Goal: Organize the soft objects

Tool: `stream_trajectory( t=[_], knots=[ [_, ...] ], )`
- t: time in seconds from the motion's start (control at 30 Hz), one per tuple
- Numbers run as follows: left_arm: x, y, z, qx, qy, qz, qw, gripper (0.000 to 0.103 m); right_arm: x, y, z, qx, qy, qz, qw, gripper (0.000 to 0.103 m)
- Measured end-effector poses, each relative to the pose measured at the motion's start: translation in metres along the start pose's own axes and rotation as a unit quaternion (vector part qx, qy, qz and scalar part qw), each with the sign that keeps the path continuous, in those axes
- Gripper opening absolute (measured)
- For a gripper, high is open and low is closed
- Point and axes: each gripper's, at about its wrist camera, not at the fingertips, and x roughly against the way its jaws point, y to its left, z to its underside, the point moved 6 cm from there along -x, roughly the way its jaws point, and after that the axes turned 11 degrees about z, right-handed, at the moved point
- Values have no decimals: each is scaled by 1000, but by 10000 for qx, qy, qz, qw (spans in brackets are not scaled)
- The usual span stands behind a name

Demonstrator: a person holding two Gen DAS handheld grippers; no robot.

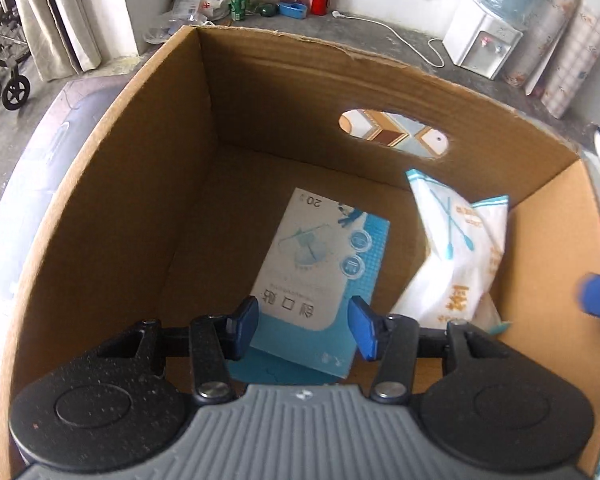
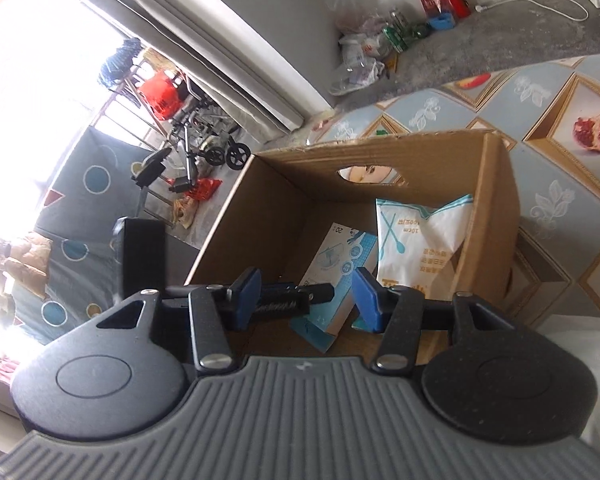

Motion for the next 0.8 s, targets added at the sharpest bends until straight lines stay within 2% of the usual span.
stream_trajectory(
  t=[0.13,0.2,0.27,0.33,0.4,0.47,0.5,0.57,0.6,0.63,0.67,0.7,0.8],
  knots=[
    [-7,-8,-5,-84,0,-227,9997,49,35,-13,12,-85,-173,-84,9998,51],
    [-3,-10,-4,-14,73,-131,9999,49,51,-18,17,-76,-266,-102,9996,51],
    [6,-15,-1,-104,56,-14,9999,60,63,-24,22,-48,-373,-81,9993,51],
    [12,-20,2,-349,-11,-141,9993,80,74,-30,27,-62,-450,-57,9990,51],
    [10,-23,5,-682,-26,-478,9965,83,78,-36,32,-118,-442,-72,9989,51],
    [-2,-24,8,-837,214,-812,9929,80,79,-43,38,-262,-392,-75,9989,51],
    [-8,-23,9,-833,335,-849,9923,78,81,-47,40,-325,-376,-93,9987,51],
    [-12,-24,6,-647,358,-581,9956,64,85,-53,45,-420,-390,-82,9983,51],
    [-12,-25,4,-601,315,-554,9962,56,87,-55,46,-442,-408,-68,9982,51],
    [-10,-28,1,-606,243,-506,9966,42,89,-57,47,-463,-426,-52,9980,51],
    [-10,-31,-1,-598,217,-443,9970,37,92,-59,48,-489,-443,-36,9978,51],
    [-10,-33,-3,-525,213,-370,9977,32,94,-62,49,-504,-462,-28,9977,51],
    [-12,-39,-9,-348,96,-160,9992,33,98,-66,50,-552,-499,14,9972,51]
  ],
)
